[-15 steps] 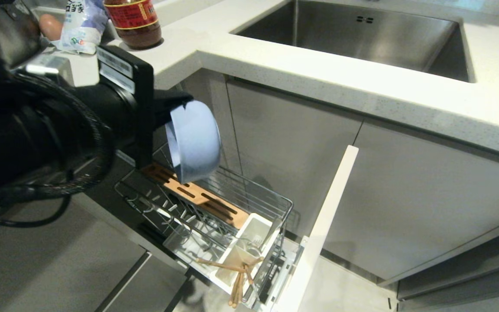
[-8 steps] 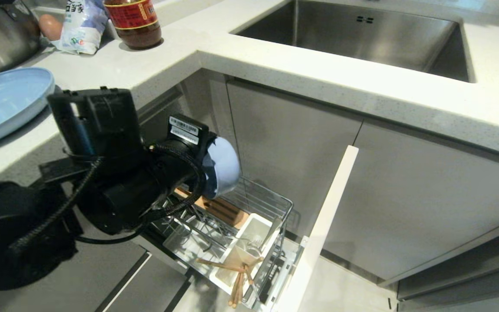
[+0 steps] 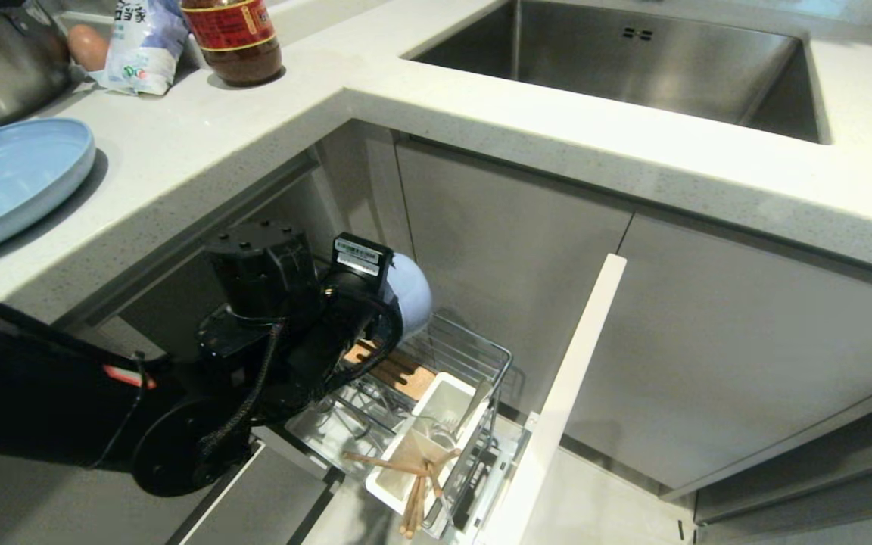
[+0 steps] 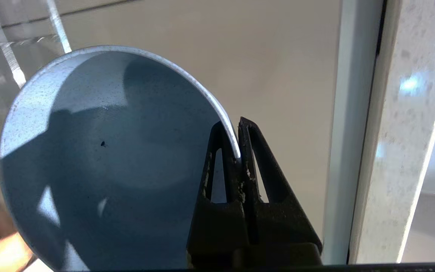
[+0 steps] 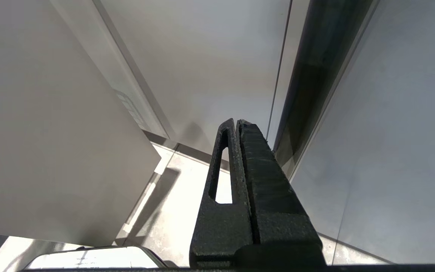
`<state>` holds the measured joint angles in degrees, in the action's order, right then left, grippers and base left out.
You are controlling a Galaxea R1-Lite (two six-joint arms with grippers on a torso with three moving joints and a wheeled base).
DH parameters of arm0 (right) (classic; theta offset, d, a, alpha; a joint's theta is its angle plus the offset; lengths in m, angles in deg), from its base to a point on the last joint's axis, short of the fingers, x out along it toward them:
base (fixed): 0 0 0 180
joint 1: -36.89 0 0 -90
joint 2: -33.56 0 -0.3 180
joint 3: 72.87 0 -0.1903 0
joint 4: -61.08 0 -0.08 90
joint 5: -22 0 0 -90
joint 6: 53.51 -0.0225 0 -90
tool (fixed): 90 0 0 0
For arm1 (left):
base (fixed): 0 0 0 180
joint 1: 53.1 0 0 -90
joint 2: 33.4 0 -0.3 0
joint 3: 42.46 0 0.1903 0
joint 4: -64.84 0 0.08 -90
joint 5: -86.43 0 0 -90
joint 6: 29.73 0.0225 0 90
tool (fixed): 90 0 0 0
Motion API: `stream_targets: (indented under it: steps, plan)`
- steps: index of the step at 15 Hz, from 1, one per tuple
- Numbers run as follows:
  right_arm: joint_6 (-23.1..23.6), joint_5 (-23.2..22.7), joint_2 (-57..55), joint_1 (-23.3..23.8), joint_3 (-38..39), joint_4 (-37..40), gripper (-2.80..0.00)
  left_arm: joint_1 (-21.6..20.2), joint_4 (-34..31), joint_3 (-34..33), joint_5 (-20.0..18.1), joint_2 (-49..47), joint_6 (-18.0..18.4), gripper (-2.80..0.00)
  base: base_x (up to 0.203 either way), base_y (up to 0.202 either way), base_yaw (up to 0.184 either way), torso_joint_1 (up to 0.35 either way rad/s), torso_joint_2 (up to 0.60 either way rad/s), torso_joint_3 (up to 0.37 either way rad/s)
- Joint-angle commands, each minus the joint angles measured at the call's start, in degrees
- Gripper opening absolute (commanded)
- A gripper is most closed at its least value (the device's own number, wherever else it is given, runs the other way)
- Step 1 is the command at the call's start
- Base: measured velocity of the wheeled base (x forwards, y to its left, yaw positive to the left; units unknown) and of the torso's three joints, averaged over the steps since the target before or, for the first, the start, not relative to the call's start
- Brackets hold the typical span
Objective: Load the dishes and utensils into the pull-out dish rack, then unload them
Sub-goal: Pick up the bowl and place it in the cupboard
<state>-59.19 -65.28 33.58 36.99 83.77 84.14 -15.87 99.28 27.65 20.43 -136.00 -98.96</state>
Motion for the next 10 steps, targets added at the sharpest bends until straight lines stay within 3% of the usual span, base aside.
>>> stream_targets:
  steps: [1, 10]
  plan:
    - [-0.04, 0.01, 0.24, -0.01, 0.00, -0.05, -2.80, -0.47, 4.16, -0.06, 0.10, -3.99, -0.38, -2.80, 0.000, 0.000, 0.000, 0.000, 0.00, 0.000]
    - [-0.04, 0.01, 0.15, -0.01, 0.00, -0.05, -2.80, -1.45, 6.61, -0.08, 0.08, -7.91, -1.79, -2.80, 0.000, 0.000, 0.000, 0.000, 0.00, 0.000]
